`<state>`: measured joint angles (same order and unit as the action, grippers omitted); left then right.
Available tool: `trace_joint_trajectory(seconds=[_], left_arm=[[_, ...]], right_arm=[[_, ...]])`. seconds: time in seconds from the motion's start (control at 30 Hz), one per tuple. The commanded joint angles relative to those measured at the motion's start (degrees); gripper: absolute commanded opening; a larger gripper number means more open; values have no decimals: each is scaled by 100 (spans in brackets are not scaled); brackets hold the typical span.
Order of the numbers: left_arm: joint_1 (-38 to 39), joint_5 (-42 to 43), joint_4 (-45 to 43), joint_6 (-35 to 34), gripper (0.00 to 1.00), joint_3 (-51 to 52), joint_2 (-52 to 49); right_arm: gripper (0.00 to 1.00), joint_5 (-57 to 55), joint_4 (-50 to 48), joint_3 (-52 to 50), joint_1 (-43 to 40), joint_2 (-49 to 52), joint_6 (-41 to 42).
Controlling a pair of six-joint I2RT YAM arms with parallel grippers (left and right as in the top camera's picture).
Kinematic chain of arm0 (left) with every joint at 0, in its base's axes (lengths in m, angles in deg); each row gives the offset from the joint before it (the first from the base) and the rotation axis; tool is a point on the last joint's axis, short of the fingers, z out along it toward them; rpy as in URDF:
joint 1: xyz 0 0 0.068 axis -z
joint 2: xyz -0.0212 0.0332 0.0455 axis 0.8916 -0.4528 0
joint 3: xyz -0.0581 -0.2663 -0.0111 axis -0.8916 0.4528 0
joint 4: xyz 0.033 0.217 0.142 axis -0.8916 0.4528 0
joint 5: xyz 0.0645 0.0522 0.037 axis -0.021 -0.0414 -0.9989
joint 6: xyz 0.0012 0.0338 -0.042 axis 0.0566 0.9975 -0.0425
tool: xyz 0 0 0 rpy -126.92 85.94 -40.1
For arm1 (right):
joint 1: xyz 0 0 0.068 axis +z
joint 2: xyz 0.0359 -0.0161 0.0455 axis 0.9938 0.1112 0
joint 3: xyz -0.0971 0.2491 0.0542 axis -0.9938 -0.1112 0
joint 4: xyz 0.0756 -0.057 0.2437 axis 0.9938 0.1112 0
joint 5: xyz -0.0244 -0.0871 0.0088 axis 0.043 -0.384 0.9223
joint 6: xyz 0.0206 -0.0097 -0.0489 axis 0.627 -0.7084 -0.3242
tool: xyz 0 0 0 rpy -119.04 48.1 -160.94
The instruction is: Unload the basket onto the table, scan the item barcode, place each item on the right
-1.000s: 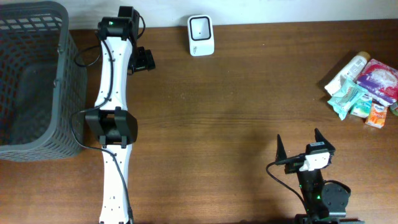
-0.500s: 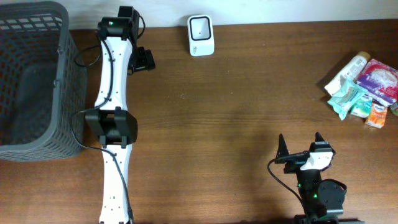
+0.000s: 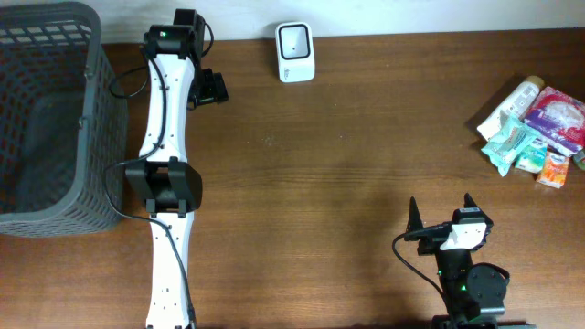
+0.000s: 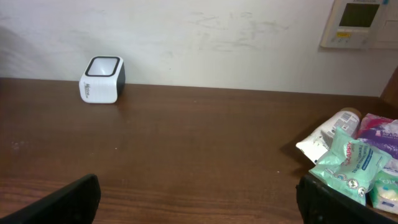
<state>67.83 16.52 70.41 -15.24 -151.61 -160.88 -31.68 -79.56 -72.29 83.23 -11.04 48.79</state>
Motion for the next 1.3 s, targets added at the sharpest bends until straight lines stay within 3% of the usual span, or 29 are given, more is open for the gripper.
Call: trace_joint_trajectory(seconds=[0.0,0.6,0.7,0.9,1.0,1.27], left_arm=[[4,-66,-4,-59,99,17,195],[57,-173,317,-31,99,15,289],[151,55,315,-35,99,17,555],[680,-352,-225,11,99,17,1661],[874,-385,17,1036,99,17,1799],[1113,-282,-61,1001,99,17,2557]], right_arm=[[99,-50,7,-52,33,-61,-39],[99,-50,7,-52,33,-61,-39],[99,-50,7,-52,33,-59,-39],[99,-50,7,-52,33,-61,-39],[99,-50,7,-52,33,-61,-39],[99,-50,7,-52,33,-61,-39]])
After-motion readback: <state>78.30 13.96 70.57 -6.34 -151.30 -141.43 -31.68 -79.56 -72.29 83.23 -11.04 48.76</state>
